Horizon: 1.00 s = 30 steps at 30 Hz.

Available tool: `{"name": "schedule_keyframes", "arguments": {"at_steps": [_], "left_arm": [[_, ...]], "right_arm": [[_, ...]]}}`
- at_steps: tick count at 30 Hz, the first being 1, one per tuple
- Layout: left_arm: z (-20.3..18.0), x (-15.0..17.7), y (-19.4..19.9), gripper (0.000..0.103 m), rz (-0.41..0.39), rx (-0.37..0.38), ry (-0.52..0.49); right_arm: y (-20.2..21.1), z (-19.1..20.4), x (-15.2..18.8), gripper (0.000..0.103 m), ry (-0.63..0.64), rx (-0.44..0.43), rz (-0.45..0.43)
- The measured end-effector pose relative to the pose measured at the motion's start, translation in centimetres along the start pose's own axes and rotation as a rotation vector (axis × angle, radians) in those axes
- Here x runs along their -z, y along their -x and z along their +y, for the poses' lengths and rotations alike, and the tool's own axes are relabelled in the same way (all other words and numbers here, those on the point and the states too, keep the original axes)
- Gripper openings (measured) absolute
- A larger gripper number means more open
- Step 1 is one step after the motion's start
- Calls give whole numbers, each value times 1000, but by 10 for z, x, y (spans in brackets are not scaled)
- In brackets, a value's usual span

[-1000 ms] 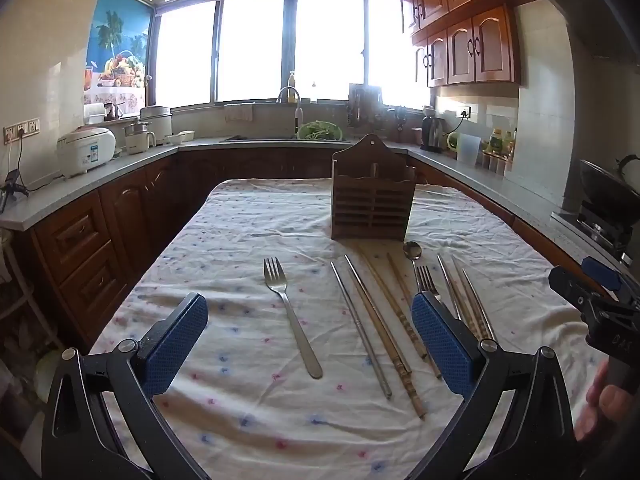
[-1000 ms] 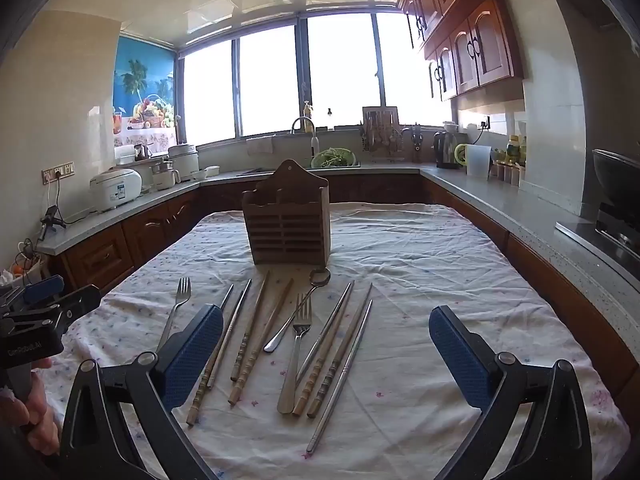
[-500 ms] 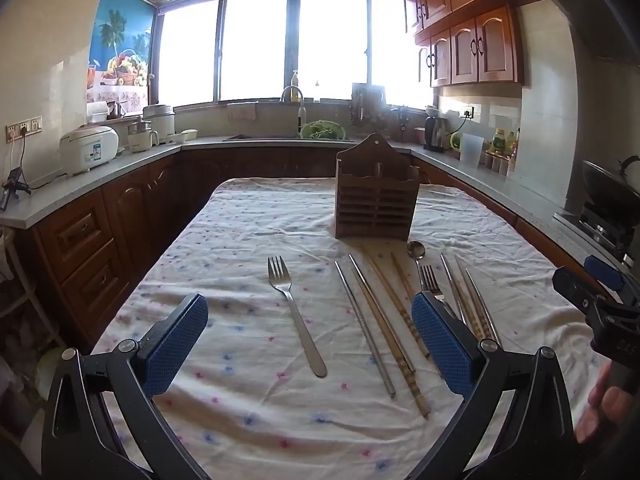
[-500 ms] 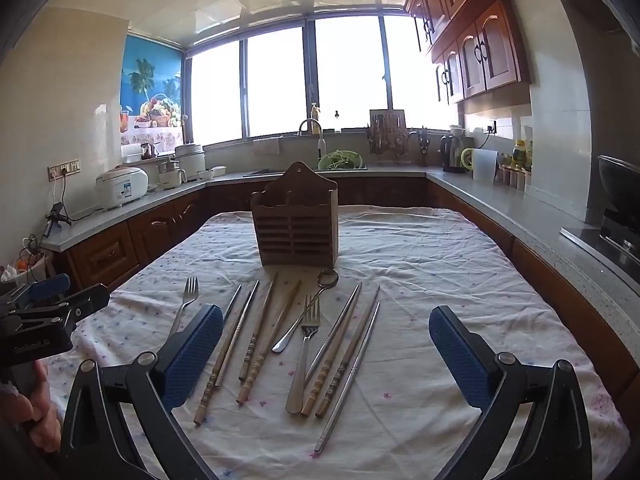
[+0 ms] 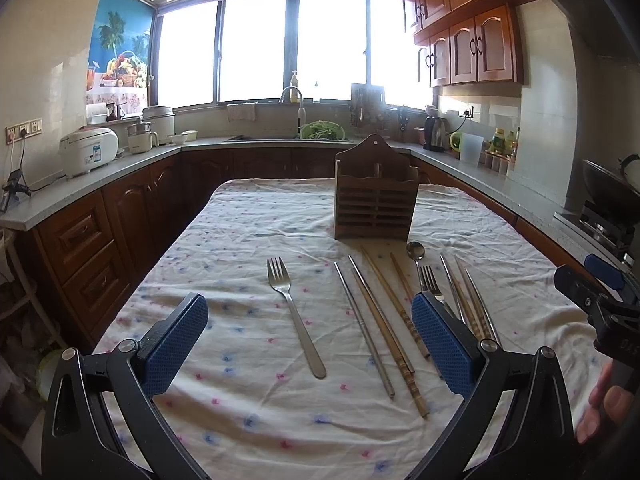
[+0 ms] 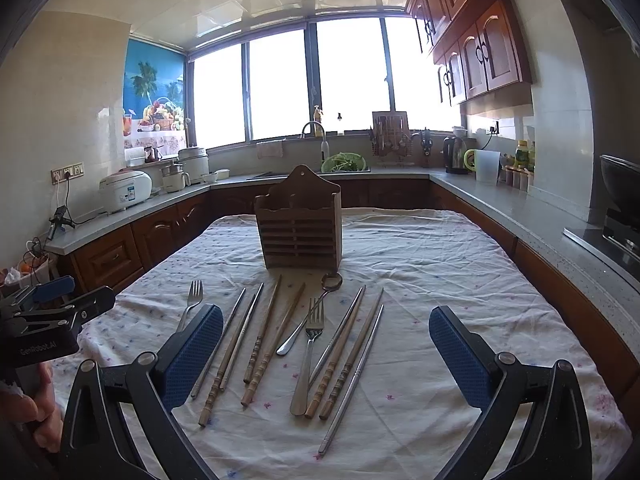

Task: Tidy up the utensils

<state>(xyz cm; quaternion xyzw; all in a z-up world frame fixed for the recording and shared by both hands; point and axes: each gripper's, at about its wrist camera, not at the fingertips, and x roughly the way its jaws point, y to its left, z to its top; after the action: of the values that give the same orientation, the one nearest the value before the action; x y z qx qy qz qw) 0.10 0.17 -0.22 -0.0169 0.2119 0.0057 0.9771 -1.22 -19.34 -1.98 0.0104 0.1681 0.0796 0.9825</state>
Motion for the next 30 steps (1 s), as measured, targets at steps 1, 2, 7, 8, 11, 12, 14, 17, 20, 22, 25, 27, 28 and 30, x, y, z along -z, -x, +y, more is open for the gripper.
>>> {"name": "schedule_keyframes", "arguments": {"at_steps": [1, 2, 7, 8, 11, 12, 14, 17, 20, 22, 25, 27, 28, 30], "left_arm": [[0, 0, 0, 103, -1, 0, 0], [-1, 0, 0, 103, -1, 1, -1], [0, 0, 0, 103, 1, 1, -1], [0, 0, -1, 103, 2, 2, -1], [0, -1, -1, 103, 4, 3, 1], [0, -1, -1, 103, 5, 3, 0], [0, 0, -1, 103, 4, 4, 0], [-1, 0, -3, 103, 8, 5, 0], [-1, 0, -5, 103, 12, 6, 0], [-1, 0, -6, 103, 15, 7, 1], [0, 0, -8, 103, 20, 7, 2], [0, 0, -10, 103, 24, 10, 4], [0, 0, -11, 103, 26, 10, 6], [0, 1, -12, 103, 30, 11, 6]], "right_arm": [[0, 0, 0, 103, 0, -1, 1], [0, 0, 0, 103, 1, -1, 0], [1, 1, 1, 103, 1, -2, -1], [0, 0, 0, 103, 1, -3, -1], [0, 0, 0, 103, 0, -4, 0], [0, 1, 0, 103, 0, -4, 1], [0, 1, 0, 103, -1, -5, 2], [-1, 0, 0, 103, -2, -6, 2], [-3, 0, 1, 103, -3, -8, 7], [-4, 0, 1, 103, -4, -9, 8], [-4, 0, 1, 103, -4, -10, 9], [-4, 0, 1, 103, -5, -10, 10], [-5, -1, 2, 103, -5, -10, 11], [-6, 0, 2, 103, -8, -10, 16]]}}
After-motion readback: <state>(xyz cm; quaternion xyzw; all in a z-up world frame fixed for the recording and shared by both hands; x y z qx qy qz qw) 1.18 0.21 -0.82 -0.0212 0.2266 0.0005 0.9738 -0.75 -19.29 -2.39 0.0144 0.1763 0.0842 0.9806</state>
